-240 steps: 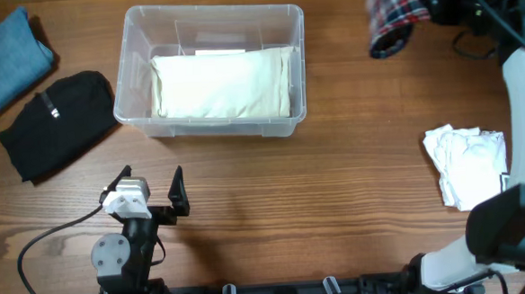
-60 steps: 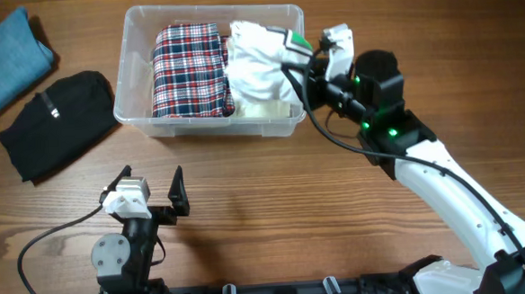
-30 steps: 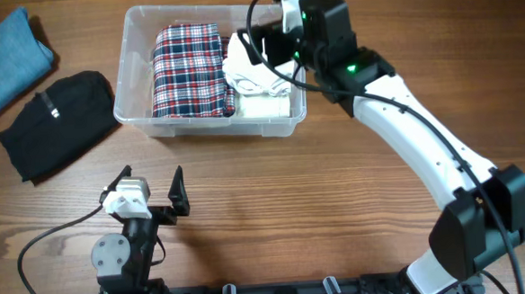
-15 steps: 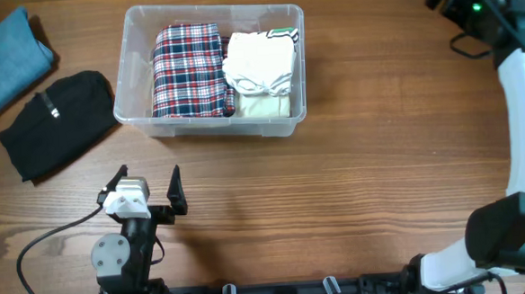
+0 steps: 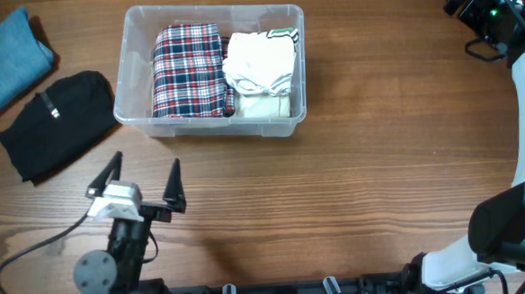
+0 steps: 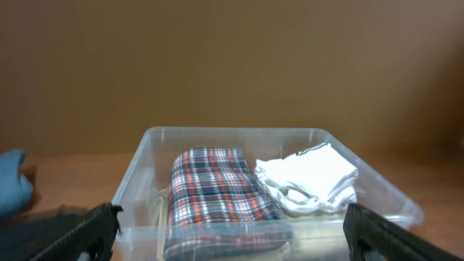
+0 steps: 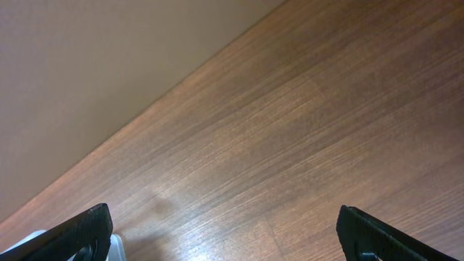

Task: Pack container
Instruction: 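Reach the left gripper to the black garment and grasp it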

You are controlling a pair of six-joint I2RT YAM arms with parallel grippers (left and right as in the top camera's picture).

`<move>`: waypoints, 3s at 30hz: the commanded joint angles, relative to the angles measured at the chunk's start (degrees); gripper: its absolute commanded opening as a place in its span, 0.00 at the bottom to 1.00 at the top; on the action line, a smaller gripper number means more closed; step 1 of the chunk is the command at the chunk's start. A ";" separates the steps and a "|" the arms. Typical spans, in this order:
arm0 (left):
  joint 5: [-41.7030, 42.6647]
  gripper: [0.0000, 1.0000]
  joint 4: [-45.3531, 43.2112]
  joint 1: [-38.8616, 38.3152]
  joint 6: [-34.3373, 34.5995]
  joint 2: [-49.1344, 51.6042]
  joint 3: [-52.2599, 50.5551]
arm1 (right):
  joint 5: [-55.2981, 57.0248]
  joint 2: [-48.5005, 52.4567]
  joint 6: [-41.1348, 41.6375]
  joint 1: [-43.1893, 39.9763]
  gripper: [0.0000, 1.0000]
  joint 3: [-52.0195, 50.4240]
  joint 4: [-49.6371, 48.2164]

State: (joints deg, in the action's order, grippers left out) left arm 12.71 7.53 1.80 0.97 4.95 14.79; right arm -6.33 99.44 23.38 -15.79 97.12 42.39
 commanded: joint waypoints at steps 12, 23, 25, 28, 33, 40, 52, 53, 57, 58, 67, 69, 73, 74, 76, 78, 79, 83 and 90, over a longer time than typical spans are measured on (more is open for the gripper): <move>-10.97 1.00 54.25 6.43 -4.81 68.28 64.08 | 0.76 0.55 0.79 0.22 1.00 0.63 -0.07; -2.93 1.00 52.78 25.51 8.94 77.99 64.08 | 0.76 0.55 0.79 0.22 1.00 0.63 -0.07; 4.17 1.00 51.39 28.98 8.92 78.01 64.08 | 0.76 0.55 0.79 0.24 1.00 0.63 -0.09; 3.78 1.00 49.51 29.88 8.92 78.34 63.87 | 0.76 0.55 0.76 0.22 1.00 0.63 -0.09; -1.22 1.00 44.98 30.34 36.70 80.28 56.39 | 0.79 0.55 0.79 0.22 1.00 0.63 -0.09; -0.09 1.00 15.65 30.36 55.15 80.28 33.68 | 0.79 0.55 0.76 0.24 1.00 0.63 -0.07; -3.72 1.00 -15.32 33.83 58.47 80.63 14.91 | 0.79 0.55 0.79 0.22 1.00 0.63 -0.07; -3.87 1.00 -15.89 34.32 58.47 81.07 14.73 | 0.79 0.55 0.79 0.22 1.00 0.63 -0.07; -3.82 1.00 -20.02 36.09 58.47 86.82 14.67 | 0.76 0.55 0.79 0.22 1.00 0.63 -0.07; -3.82 1.00 -21.90 36.09 58.49 88.98 14.67 | 0.79 0.55 0.79 0.22 1.00 0.63 -0.09; -4.50 0.56 -41.16 36.09 58.45 103.45 14.69 | 0.79 0.55 0.79 0.22 1.00 0.63 -0.09; -4.44 0.21 -42.75 36.09 58.47 103.47 14.69 | 0.79 0.55 0.79 0.22 1.00 0.63 -0.07; -0.63 0.04 -44.59 36.09 58.40 103.43 14.69 | 0.79 0.55 0.79 0.22 1.00 0.63 -0.07; 0.63 0.04 -45.44 36.09 58.03 103.43 14.69 | 0.76 0.55 0.79 0.22 1.00 0.63 -0.09; 5.99 0.04 -49.62 36.09 55.98 103.36 14.69 | 0.79 0.55 0.76 0.22 1.00 0.63 -0.09; 11.61 0.04 -53.96 36.09 54.75 103.08 14.69 | 0.79 0.55 0.79 0.22 1.00 0.63 -0.07; 14.97 0.04 -55.95 36.09 54.77 102.12 14.69 | 0.79 0.55 0.79 0.22 1.00 0.63 -0.07; 21.81 0.04 -55.93 36.09 54.73 92.24 14.73 | 0.79 0.55 0.79 0.22 1.00 0.63 -0.07; 24.90 0.04 -51.39 36.59 54.34 69.00 14.75 | 0.79 0.55 0.79 0.22 1.00 0.63 -0.09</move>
State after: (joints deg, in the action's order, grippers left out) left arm 33.65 -43.18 38.04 56.66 82.43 29.34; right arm -6.11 99.46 23.38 -15.79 97.12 42.48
